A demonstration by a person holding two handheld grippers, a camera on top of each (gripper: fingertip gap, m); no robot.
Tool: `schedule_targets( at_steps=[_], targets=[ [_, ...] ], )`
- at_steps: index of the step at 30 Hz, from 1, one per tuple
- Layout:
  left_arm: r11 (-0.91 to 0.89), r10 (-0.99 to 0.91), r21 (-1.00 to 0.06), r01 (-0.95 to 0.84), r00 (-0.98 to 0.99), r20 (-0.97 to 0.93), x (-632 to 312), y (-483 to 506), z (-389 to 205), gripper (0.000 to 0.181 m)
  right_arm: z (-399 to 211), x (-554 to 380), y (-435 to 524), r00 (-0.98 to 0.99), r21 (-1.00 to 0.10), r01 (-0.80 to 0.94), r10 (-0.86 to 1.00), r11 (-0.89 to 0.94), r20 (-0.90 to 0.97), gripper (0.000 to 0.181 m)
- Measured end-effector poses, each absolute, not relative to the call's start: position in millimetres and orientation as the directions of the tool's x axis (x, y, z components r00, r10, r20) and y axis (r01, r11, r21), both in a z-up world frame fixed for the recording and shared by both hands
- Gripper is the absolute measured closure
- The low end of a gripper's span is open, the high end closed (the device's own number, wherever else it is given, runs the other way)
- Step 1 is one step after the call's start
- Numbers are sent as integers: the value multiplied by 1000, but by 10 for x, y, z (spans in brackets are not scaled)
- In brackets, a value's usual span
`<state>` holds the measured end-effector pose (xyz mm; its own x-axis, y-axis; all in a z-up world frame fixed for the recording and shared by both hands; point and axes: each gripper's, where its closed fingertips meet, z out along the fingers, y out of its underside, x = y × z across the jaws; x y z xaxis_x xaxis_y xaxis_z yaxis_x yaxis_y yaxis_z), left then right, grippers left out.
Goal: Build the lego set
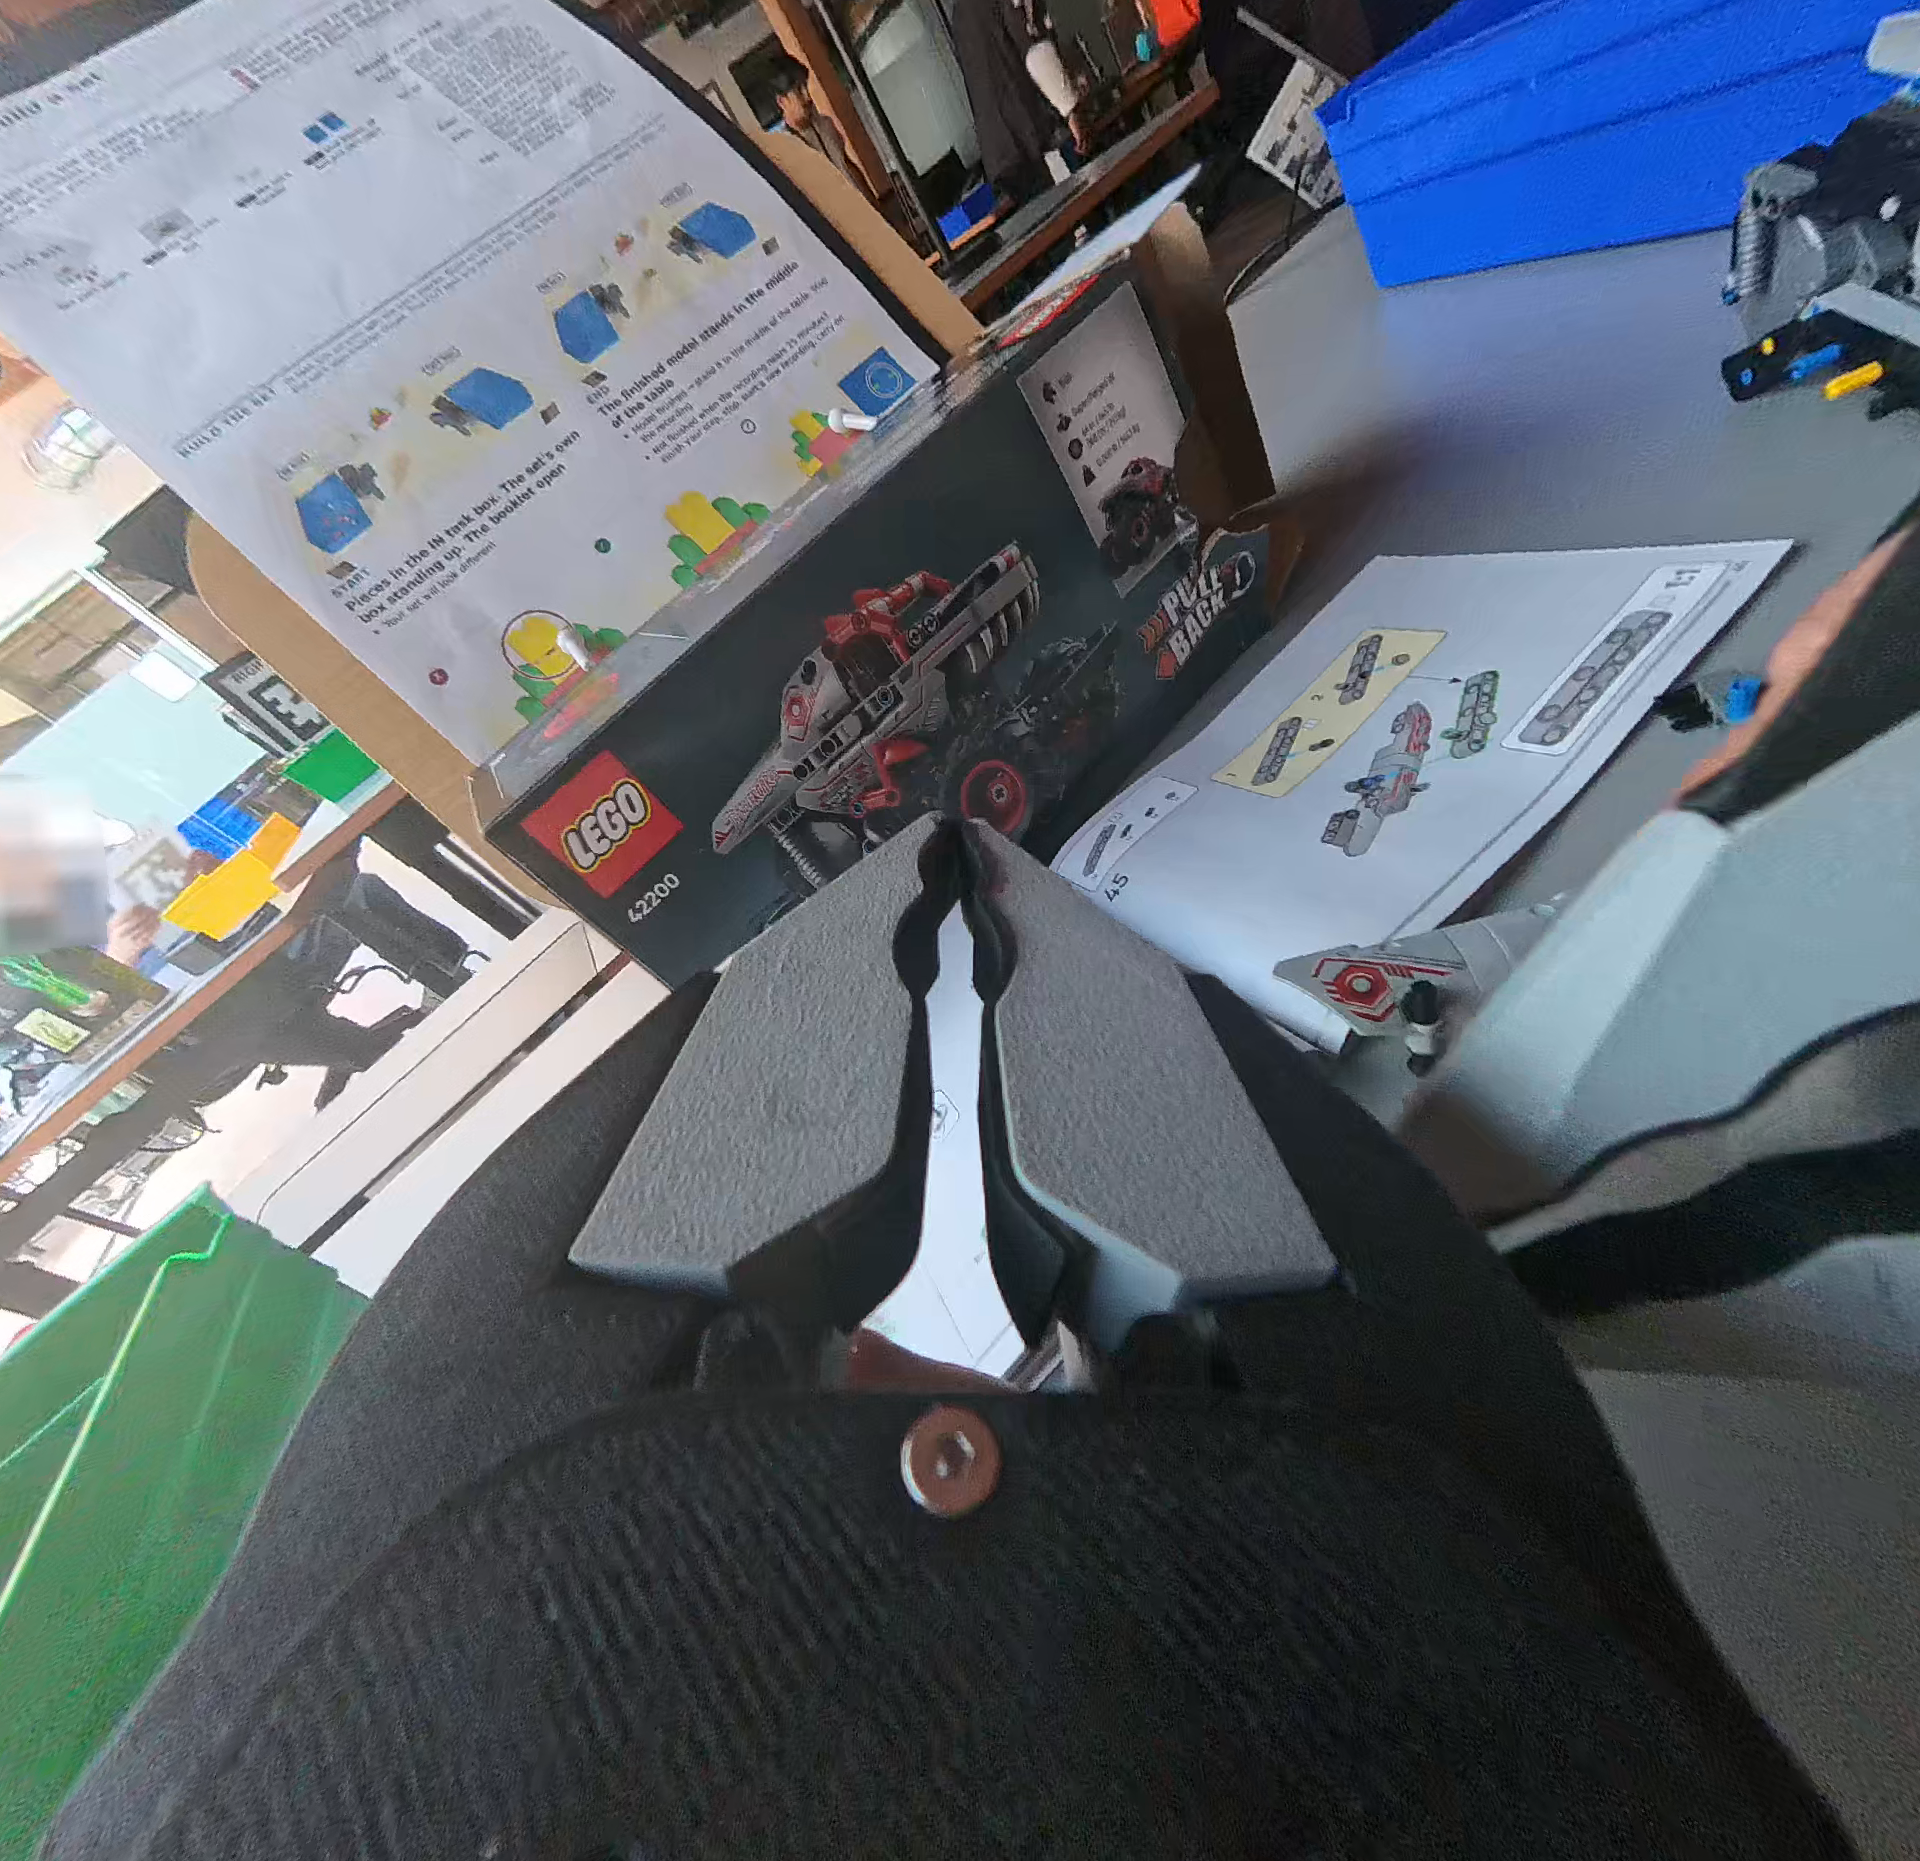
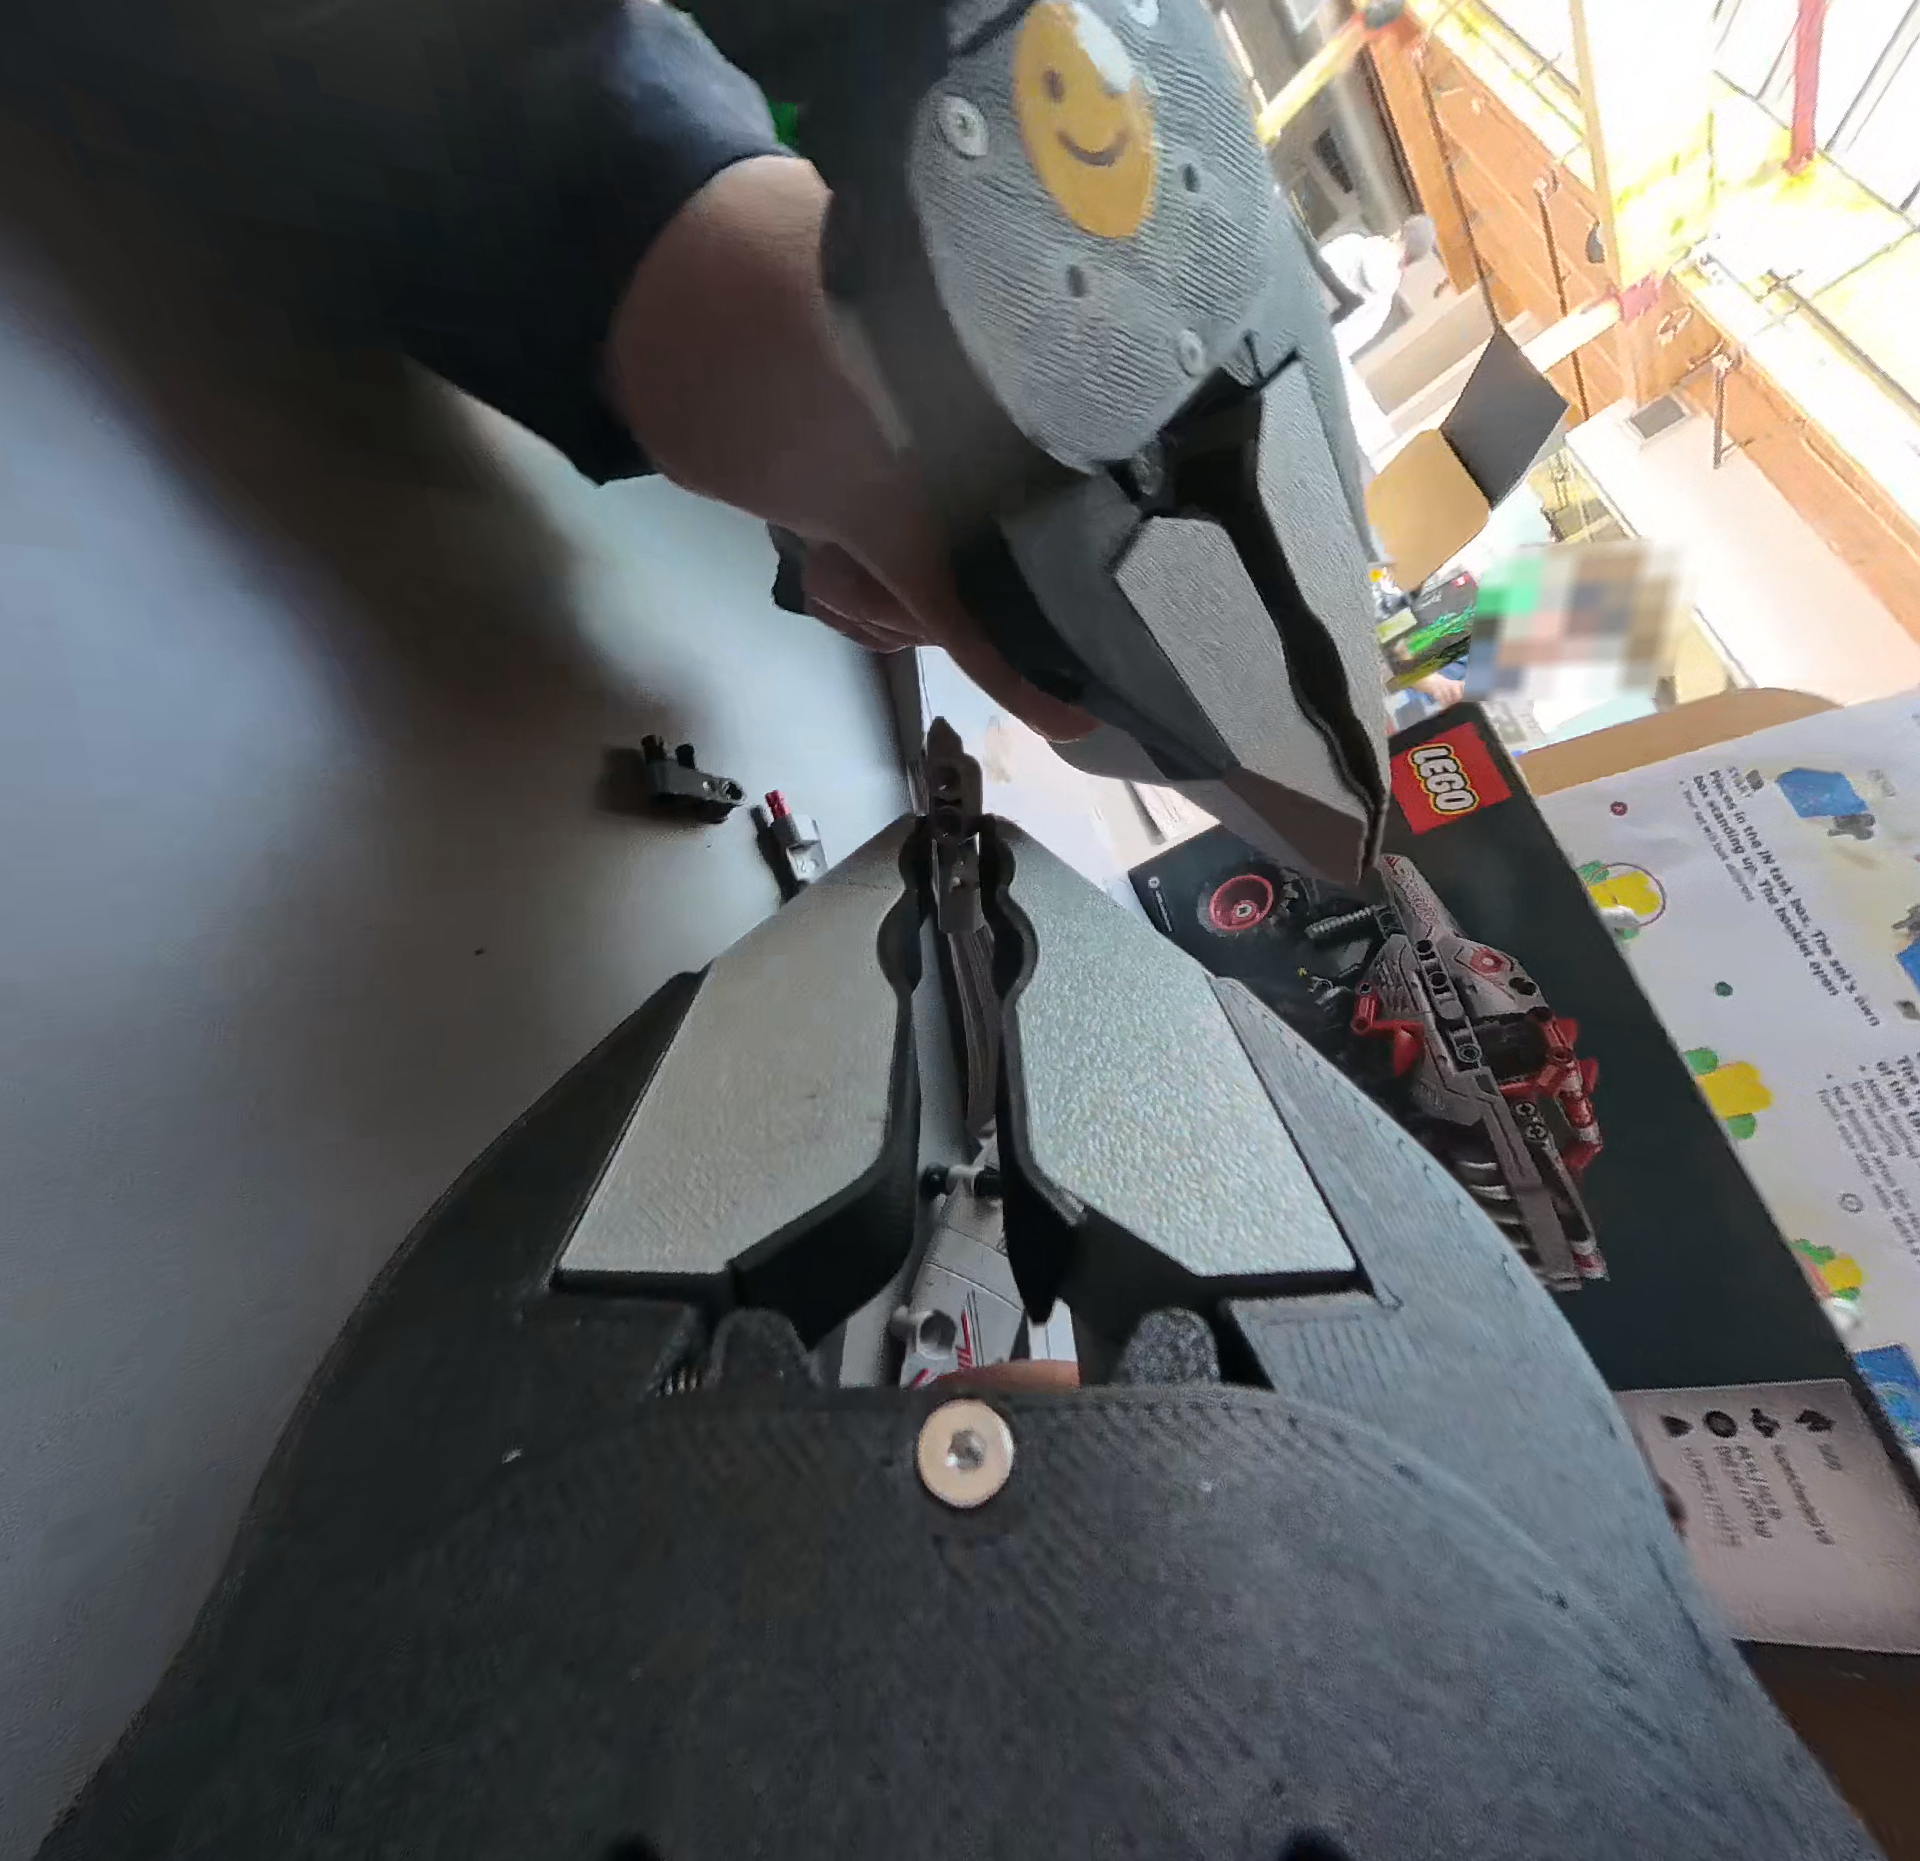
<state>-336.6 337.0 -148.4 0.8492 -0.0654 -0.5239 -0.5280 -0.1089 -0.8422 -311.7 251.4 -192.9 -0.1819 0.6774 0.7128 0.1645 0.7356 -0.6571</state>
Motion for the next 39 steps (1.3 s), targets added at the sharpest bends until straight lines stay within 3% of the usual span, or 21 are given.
schedule_targets(
  at_steps=[6,10,14,19,23,29,36,39],
  targets=[
    [-96,-101,-826,-555,831,-547,-3301,3333,-1539,181,-2000,-3083,2417,-268,-762,156,769,629,580,176],
    [-159,-203,-863,-481,871,-448,-3203,3318,-1767,181,-1958,-2994,2374,-286,-811,153,811,565,511,176],
    [-179,-212,-889,-422,899,-384,-3236,3335,-1717,181,-1939,-3015,2412,-251,-757,139,762,638,596,175],
    [-188,-181,-927,-325,939,-292,-3446,3353,-1665,181,-1927,-3089,2579,-232,-823,176,836,540,498,176],
    [-232,-190,-943,-240,962,-198,-3465,3343,-1664,180,-1994,-3029,2570,-236,-788,201,809,582,538,176],
    [-107,-93,-898,-427,904,-418,-3539,3351,-1476,181,-1848,-2996,2577,-179,-711,141,725,688,666,176],
    [-95,-57,-888,-449,893,-446,-3718,3363,-1526,181,-1858,-2963,2822,-122,-657,191,682,729,721,176],
    [-129,-22,-879,-459,888,-460,-3809,3361,-1596,181,-1821,-2926,2867,-117,-683,186,706,706,698,176]
  ],
)
